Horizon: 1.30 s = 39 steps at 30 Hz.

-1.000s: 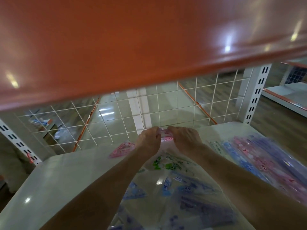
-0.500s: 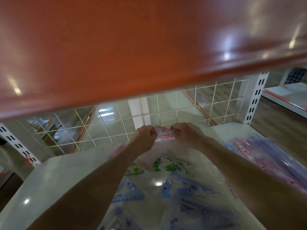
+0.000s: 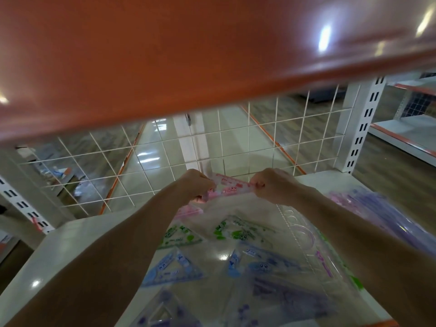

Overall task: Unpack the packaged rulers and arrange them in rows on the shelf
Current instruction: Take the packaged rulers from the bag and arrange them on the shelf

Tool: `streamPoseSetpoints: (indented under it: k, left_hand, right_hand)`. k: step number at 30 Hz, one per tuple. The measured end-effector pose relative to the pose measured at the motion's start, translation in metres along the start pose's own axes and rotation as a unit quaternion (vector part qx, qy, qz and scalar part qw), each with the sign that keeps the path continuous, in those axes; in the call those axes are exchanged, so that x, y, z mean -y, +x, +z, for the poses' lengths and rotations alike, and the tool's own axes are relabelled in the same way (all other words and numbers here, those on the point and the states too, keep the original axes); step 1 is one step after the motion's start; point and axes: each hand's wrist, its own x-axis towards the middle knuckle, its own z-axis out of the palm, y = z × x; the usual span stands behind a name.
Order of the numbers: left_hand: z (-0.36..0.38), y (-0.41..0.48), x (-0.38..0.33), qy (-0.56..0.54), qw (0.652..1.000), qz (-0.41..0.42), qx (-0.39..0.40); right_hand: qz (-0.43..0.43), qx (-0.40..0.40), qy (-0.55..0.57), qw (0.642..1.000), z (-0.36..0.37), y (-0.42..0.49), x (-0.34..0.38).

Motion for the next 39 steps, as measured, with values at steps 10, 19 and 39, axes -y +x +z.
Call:
streamPoseSetpoints:
  k: [10, 19, 39]
  left_hand:
    - [0.022, -0.003, -0.001, 0.178, 0.981, 0.067, 0.035]
    - [0.029, -0.006, -0.005, 0.250, 0.960, 0.111, 0.053]
    - [0.034, -0.009, -0.004, 0.372, 0.922, 0.112, 0.008]
  right_hand:
    - [0.026, 0.071, -0.043, 0.996, -0.007, 0.002, 0.001]
    - [0.035, 0.081, -0.041, 0.995, -0.007, -0.004, -0.003]
    - [0.042, 0.084, -0.108, 0.990, -0.005, -0.004, 0.014]
